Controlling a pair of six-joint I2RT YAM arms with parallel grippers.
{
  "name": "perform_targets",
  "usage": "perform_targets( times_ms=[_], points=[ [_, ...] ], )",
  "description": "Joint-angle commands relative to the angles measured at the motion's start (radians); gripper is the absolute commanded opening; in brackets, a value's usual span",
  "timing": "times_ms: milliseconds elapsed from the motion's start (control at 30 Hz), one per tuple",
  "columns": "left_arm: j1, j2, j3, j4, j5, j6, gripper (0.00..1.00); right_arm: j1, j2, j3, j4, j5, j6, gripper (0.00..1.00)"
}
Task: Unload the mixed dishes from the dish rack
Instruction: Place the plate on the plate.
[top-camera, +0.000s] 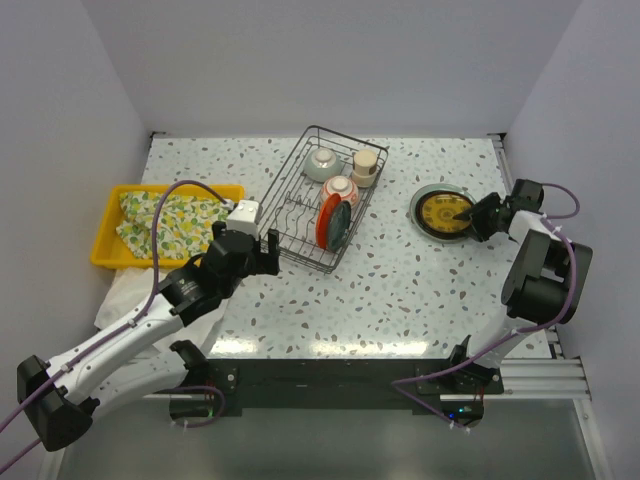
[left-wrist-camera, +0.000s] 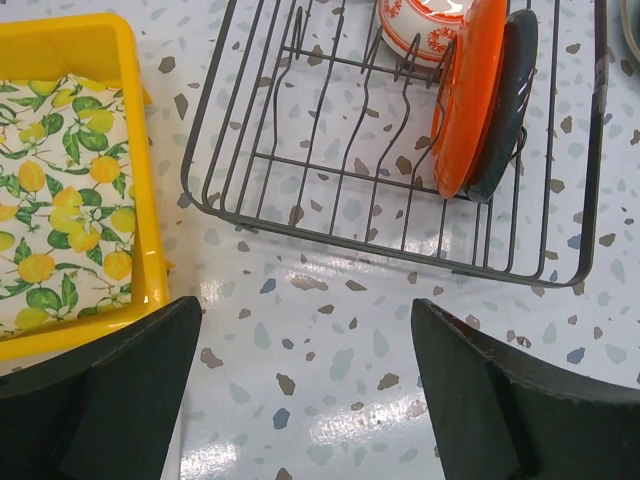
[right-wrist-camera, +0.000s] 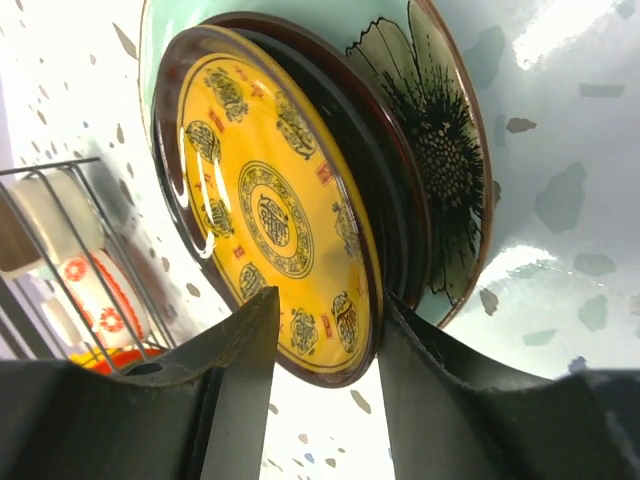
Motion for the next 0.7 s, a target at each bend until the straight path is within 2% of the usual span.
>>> perform_targets(
  times_ms=[0,367,533,667],
  points=[
    [0.001,0.032,0.014,0.078,0.010,0.047,0.91,-0.001,-0.023,0.069,-0.156,0.036,-0.135,0.49],
    [0.001,0.153,0.102,0.121,0.043,0.088,0.91,0.048,-0.106,0.088,-0.299,0.084,-0.254,0.68],
    [0.000,0.216,0.160,0.121,0.066,0.105,0.91,0.102,-0.112,0.120,-0.340,0.130,-0.285,0.71],
    [0.001,0.257,0.197,0.127,0.068,0.119,0.91,0.155,-0.178,0.092,-0.332,0.161,-0.290,0.72]
  ],
)
